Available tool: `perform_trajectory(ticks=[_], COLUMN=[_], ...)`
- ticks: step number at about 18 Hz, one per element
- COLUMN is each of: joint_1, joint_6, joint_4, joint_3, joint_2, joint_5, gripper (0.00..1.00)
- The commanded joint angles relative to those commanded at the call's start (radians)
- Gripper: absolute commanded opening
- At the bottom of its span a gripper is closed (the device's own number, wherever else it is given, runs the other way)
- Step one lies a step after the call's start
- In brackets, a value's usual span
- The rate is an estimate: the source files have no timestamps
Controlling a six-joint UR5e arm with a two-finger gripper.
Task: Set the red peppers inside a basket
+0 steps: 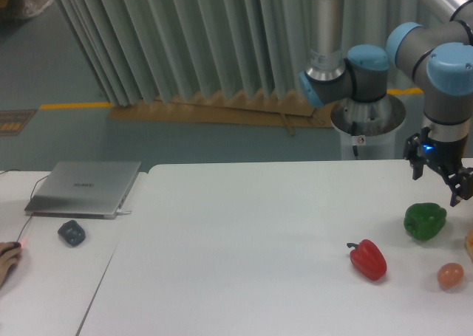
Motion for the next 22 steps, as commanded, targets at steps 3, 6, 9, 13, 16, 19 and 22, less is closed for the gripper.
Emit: perform_trajectory(ticks=[3, 6, 9, 13, 16, 19, 22], joint_1=[-0.002, -0.002, -0.002, -0.003, -0.002, 0.002, 0.015], joint_6=[-0.002, -0.002, -0.002, -0.005, -0.006, -0.006, -0.008], joint_4=[0.0, 0.0, 0.0, -0.001, 0.0, 0.0, 0.0], joint_3=[0.0, 0.0, 0.0, 0.0, 0.0, 0.002, 0.003], joint_2=[0.002, 0.002, 0.002, 0.002, 0.002, 0.003, 0.008], joint_5=[0.002, 0.002, 0.0, 0.002, 0.002, -0.001, -0.011], gripper=[1.0, 1.0, 1.0, 1.0, 1.0, 1.0, 1.0])
